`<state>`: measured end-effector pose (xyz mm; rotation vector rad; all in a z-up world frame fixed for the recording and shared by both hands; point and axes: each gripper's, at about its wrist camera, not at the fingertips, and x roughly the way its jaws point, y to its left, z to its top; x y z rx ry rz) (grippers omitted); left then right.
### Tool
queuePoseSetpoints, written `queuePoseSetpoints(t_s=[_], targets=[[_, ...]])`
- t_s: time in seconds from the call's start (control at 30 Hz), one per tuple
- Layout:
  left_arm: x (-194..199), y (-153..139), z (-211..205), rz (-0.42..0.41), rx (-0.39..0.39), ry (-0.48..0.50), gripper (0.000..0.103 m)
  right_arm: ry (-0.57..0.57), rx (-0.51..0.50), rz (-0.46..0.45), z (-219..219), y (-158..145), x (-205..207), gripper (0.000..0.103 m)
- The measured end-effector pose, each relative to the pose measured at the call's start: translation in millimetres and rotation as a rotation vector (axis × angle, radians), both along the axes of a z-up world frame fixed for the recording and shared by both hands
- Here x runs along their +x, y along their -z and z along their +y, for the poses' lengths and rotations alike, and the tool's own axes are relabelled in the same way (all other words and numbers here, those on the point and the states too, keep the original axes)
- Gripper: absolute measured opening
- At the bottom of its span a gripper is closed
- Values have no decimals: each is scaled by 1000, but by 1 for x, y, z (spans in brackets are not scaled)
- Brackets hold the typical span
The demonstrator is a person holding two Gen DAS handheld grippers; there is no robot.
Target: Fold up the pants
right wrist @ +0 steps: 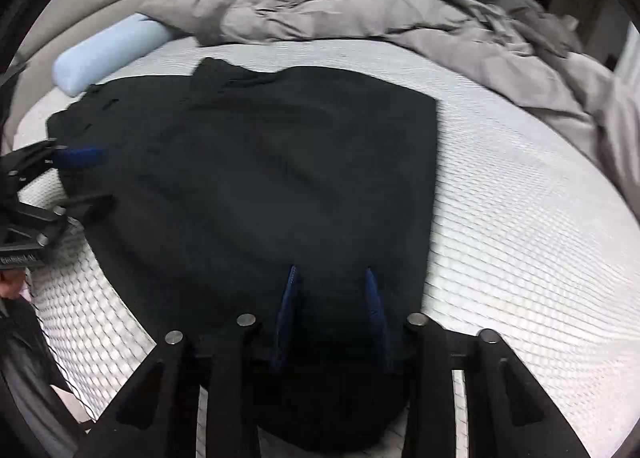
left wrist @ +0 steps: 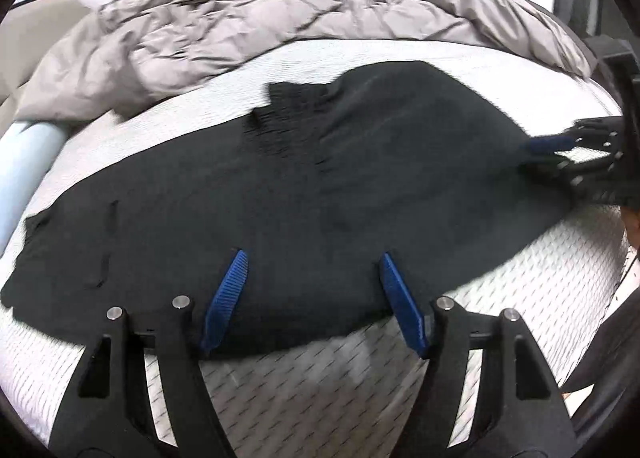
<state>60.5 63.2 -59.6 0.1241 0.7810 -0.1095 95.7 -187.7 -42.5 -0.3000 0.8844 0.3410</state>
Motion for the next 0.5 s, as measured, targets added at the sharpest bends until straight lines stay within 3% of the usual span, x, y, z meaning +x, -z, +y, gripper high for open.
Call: queuePoseSetpoints(t_s=[0.13, 0.2, 0.27, 0.37, 0.5], targets=[[-23, -18, 56, -60, -166, -167, 68, 46, 91, -24, -24, -16, -5, 48], [-33, -26, 83, -102, -207, -264, 73, 75, 149, -50, -33, -24, -2, 69], [-44, -32, 120, -138, -301, -392, 77, 105, 194, -79, -37, -29, 2, 75], [-57, -26, 170, -132, -443, -545, 79, 134, 223, -81, -38, -32, 7, 75], [-72, -8, 217, -95, -546, -720, 80, 132, 225, -72, -36, -30, 5, 75]])
